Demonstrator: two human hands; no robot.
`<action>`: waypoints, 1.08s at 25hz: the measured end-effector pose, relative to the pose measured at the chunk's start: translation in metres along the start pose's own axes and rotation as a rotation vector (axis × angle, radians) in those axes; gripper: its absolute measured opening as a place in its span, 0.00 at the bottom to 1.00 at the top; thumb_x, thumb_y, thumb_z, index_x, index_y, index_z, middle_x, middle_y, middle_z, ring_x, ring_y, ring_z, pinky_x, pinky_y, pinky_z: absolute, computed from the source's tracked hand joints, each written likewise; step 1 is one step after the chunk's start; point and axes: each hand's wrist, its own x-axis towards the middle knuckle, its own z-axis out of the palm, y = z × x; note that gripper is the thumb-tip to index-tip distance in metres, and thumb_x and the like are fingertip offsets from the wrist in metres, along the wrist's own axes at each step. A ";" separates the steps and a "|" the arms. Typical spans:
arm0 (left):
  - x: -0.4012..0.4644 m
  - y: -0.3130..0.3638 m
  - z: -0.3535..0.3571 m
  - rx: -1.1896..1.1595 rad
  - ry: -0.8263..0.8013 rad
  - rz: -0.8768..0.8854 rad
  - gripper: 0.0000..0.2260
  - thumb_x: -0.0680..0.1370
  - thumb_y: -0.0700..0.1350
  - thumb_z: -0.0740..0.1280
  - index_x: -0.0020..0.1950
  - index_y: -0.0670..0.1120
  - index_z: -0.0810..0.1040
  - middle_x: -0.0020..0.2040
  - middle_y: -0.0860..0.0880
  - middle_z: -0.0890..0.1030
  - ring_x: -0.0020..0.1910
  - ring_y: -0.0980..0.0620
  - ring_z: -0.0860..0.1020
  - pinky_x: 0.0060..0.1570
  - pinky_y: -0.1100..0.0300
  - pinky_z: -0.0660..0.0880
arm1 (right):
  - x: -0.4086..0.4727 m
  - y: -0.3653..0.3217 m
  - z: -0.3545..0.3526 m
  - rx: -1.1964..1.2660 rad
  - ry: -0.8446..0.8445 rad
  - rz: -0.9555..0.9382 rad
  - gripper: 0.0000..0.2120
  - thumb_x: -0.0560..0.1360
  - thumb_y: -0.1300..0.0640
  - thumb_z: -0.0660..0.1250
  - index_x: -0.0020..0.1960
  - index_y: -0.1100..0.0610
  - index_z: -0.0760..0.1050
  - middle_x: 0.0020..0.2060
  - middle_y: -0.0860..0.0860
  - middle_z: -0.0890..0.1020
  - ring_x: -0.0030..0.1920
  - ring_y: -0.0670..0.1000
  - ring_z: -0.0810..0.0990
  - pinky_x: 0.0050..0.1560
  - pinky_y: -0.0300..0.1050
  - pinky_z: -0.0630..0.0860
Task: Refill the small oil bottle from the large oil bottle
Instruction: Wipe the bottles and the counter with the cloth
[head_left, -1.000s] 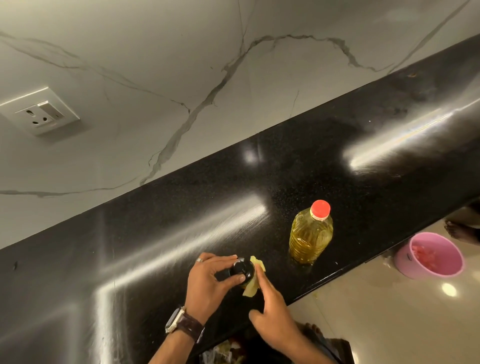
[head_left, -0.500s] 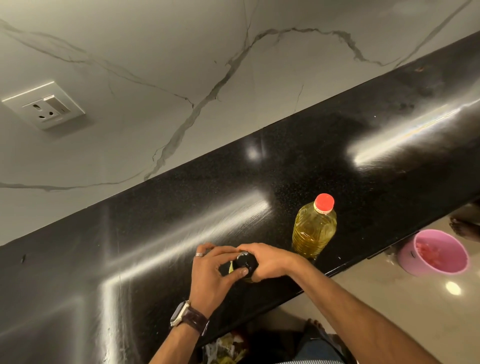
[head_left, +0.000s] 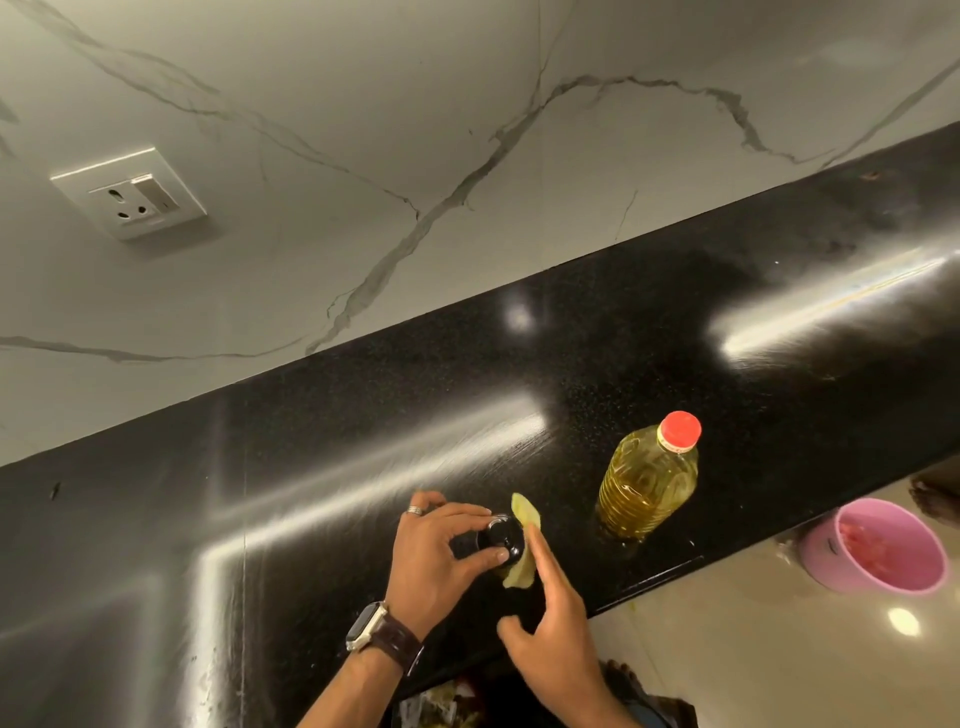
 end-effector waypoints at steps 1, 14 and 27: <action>0.000 -0.001 0.000 -0.014 0.001 0.004 0.15 0.69 0.58 0.80 0.54 0.65 0.84 0.53 0.74 0.79 0.60 0.57 0.69 0.57 0.47 0.69 | 0.005 -0.006 -0.009 -0.035 -0.005 -0.065 0.46 0.70 0.56 0.68 0.83 0.39 0.53 0.78 0.31 0.59 0.77 0.31 0.56 0.68 0.20 0.55; -0.007 0.006 0.002 0.057 0.032 -0.003 0.16 0.70 0.61 0.78 0.56 0.65 0.84 0.54 0.65 0.71 0.58 0.56 0.66 0.57 0.52 0.68 | 0.081 -0.041 -0.024 0.157 -0.243 0.142 0.47 0.68 0.18 0.41 0.55 0.48 0.85 0.50 0.48 0.88 0.54 0.44 0.85 0.55 0.41 0.78; -0.005 0.011 0.004 0.051 -0.006 0.100 0.18 0.71 0.66 0.71 0.57 0.62 0.80 0.54 0.68 0.78 0.58 0.63 0.72 0.59 0.54 0.73 | 0.017 0.001 -0.013 0.405 0.185 0.420 0.23 0.72 0.71 0.76 0.61 0.51 0.79 0.57 0.50 0.83 0.58 0.53 0.83 0.58 0.55 0.84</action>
